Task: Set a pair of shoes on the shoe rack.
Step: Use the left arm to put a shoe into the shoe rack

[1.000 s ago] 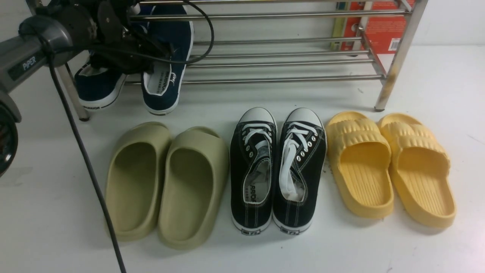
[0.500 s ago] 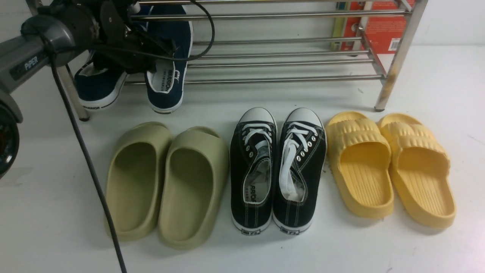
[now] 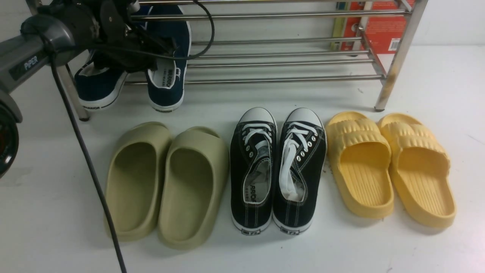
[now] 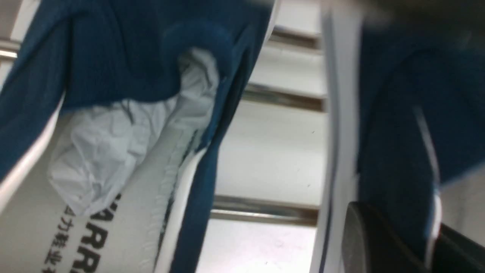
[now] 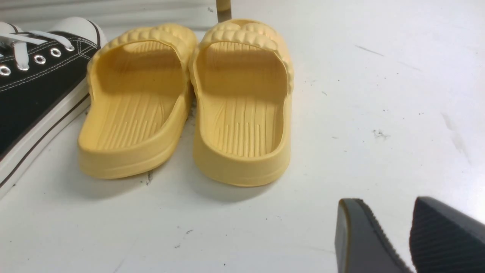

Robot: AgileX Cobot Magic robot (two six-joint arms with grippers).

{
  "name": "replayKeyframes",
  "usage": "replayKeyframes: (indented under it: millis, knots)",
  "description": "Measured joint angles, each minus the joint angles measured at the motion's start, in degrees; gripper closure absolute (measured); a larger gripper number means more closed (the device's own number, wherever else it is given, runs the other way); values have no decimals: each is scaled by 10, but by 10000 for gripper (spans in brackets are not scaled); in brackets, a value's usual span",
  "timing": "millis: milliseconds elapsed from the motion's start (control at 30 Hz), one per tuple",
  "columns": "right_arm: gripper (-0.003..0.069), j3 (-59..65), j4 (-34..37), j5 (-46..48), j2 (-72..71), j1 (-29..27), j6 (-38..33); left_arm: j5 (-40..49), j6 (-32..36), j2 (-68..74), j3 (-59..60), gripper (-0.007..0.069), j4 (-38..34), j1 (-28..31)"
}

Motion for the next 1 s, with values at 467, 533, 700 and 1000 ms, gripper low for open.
replayKeyframes:
  millis: [467,533,700,1000]
  knots:
    - [419,0,0,0,0,0,0,9,-1,-45,-4,388,-1,0]
    - [419,0,0,0,0,0,0,24,-1,-56,-4,382,-1,0]
    - [419,0,0,0,0,0,0,60,-1,-86,-4,391,-1,0]
    - [419,0,0,0,0,0,-1,187,14,-140,17,631,3,0]
